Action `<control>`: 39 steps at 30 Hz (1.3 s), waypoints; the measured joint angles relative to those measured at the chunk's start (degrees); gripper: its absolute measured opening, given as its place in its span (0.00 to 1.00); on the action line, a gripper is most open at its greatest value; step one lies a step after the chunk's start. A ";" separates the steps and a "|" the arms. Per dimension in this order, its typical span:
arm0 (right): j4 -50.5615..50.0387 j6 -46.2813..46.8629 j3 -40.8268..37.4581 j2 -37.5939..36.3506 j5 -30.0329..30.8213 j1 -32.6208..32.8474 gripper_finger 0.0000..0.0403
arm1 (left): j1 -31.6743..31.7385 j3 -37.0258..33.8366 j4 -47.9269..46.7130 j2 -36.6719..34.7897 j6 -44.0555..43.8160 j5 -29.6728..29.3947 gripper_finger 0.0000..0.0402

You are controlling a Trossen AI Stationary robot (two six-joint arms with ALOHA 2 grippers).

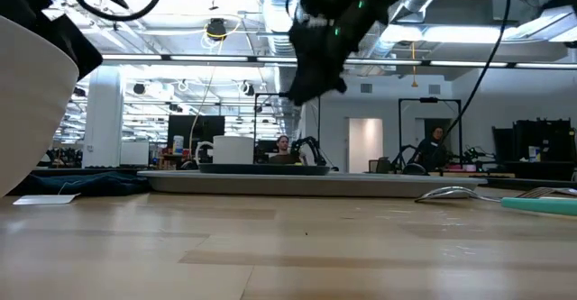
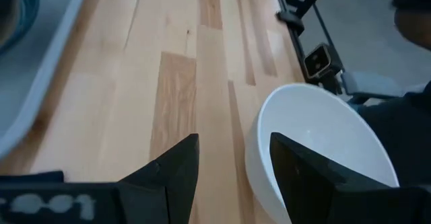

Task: Set up tray
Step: Put the white bowl on the black plate

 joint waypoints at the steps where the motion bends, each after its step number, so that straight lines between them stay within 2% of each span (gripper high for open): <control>1: 0.12 -0.36 -0.16 -0.83 1.76 1.34 0.29 | -0.03 0.00 0.08 0.37 -0.02 0.33 0.43; 6: 2.20 0.05 -2.97 -6.11 10.45 9.00 0.29 | -0.81 0.31 -0.26 1.32 -0.89 0.48 0.43; 11: 8.71 2.39 -10.75 -14.40 19.88 17.87 0.29 | -1.13 3.13 -2.00 1.31 0.89 0.51 0.43; 20: 31.32 7.01 -33.59 -30.61 34.39 33.96 0.29 | -1.15 11.67 -21.65 1.29 2.20 -1.33 0.43; 26: 55.40 4.43 -47.67 -35.11 36.81 43.60 0.29 | -1.14 12.94 -26.66 1.28 2.30 -3.10 0.43; 30: 67.29 2.10 -52.83 -34.73 36.81 48.57 0.29 | -1.15 12.96 -30.34 1.33 0.44 -3.12 0.43; 34: 73.06 0.80 -54.35 -32.41 37.76 52.04 0.29 | -1.13 12.96 -32.76 2.64 -1.83 -3.04 0.43; 39: 77.37 0.56 -54.35 -28.87 37.69 54.53 0.29 | -1.14 12.96 -31.70 6.81 -1.98 0.16 0.43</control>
